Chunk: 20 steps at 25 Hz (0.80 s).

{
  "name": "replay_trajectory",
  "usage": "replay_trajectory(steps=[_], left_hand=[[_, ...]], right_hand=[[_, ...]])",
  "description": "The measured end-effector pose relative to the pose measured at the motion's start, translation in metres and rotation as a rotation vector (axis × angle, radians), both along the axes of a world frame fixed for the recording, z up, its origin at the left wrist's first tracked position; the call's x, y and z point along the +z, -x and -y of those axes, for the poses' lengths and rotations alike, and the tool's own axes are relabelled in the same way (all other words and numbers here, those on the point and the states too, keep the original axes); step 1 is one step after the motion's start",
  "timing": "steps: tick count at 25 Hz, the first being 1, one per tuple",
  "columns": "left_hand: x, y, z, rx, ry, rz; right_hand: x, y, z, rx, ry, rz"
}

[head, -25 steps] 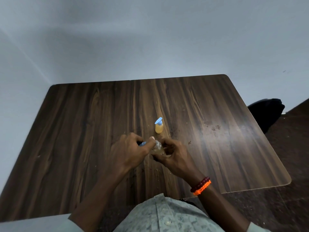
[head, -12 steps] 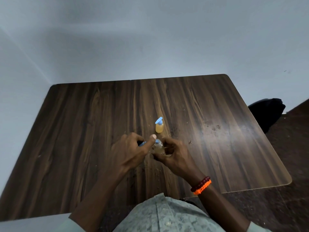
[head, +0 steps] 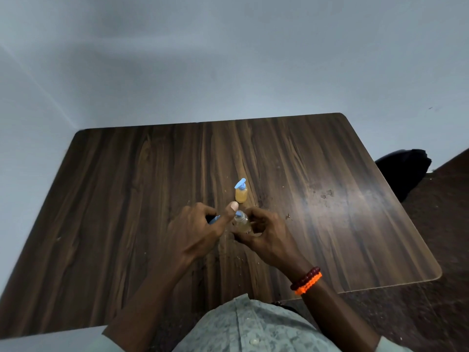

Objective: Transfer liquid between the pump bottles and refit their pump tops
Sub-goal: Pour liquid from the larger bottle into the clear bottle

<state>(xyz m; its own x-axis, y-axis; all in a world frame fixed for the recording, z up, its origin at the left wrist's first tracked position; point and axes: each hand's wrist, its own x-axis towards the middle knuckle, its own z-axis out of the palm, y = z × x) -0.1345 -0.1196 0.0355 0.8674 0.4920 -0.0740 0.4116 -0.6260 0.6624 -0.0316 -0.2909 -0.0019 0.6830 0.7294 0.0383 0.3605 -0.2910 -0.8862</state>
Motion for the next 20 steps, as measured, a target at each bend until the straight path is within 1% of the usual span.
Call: replay_trajectory(steps=[5,12,15,16,17,20], left_hand=[[0.005,-0.001,0.006,0.009,-0.027,0.034],[0.000,0.000,0.002,0.001,0.035,0.036],[0.003,0.000,0.006,0.026,-0.031,0.047],[0.003,0.000,0.006,0.011,-0.015,0.035],[0.004,0.001,0.006,-0.008,0.052,0.028],[0.012,0.003,0.008,0.026,0.313,0.007]], right_hand=[[-0.004,0.003,-0.001,0.018,0.018,0.003],[0.001,-0.001,0.001,-0.011,0.014,-0.010],[0.000,0.002,0.000,0.005,0.021,-0.001],[0.000,0.003,0.000,0.010,0.022,-0.005],[0.000,0.003,0.001,0.013,0.019,-0.013],[0.005,0.001,0.003,0.014,-0.004,-0.037]])
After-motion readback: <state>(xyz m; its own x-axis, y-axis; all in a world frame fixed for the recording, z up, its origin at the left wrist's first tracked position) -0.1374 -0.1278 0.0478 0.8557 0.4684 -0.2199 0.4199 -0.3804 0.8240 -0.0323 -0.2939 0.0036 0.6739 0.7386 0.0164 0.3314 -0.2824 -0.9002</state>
